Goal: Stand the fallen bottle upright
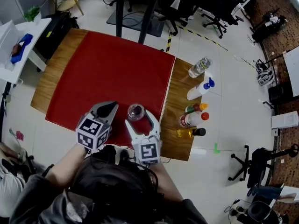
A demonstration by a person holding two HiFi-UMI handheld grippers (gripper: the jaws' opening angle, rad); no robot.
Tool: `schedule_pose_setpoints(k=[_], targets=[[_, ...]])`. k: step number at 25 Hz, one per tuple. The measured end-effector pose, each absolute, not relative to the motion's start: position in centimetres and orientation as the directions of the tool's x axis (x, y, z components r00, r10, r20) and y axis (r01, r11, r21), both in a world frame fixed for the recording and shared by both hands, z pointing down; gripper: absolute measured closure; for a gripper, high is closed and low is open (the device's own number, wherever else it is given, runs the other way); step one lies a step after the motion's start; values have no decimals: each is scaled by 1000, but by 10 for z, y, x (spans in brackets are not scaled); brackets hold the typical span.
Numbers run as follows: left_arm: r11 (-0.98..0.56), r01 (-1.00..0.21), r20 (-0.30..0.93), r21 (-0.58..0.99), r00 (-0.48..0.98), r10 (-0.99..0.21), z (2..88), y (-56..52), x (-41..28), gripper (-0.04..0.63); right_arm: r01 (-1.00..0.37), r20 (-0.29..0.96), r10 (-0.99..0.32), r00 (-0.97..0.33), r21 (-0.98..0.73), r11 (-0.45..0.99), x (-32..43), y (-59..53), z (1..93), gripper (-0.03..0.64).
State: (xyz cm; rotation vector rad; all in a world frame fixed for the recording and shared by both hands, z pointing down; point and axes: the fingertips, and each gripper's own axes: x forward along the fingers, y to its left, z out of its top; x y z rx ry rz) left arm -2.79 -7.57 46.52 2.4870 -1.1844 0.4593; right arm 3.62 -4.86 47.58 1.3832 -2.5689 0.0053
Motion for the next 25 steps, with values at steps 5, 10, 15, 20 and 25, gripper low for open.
schedule_pose_setpoints(k=[5, 10, 15, 20, 25], targets=[[-539, -827, 380, 157, 555, -740, 442, -51, -29, 555, -836, 168, -834, -526, 79, 543, 55, -19, 456, 288], [-480, -863, 287, 159, 506, -814, 403, -18, -25, 555, -837, 59, -839, -541, 60, 544, 75, 7, 412, 298], [-493, -859, 201, 138, 512, -836, 355, 9, -12, 555, -857, -41, -857, -514, 59, 512, 98, 32, 359, 380], [-517, -845, 177, 139, 535, -826, 331, 21, -14, 555, -877, -114, -871, -478, 15, 480, 99, 42, 324, 384], [-550, -821, 185, 157, 571, -800, 338, 27, -13, 555, -881, -83, -878, -472, 44, 470, 101, 43, 319, 503]])
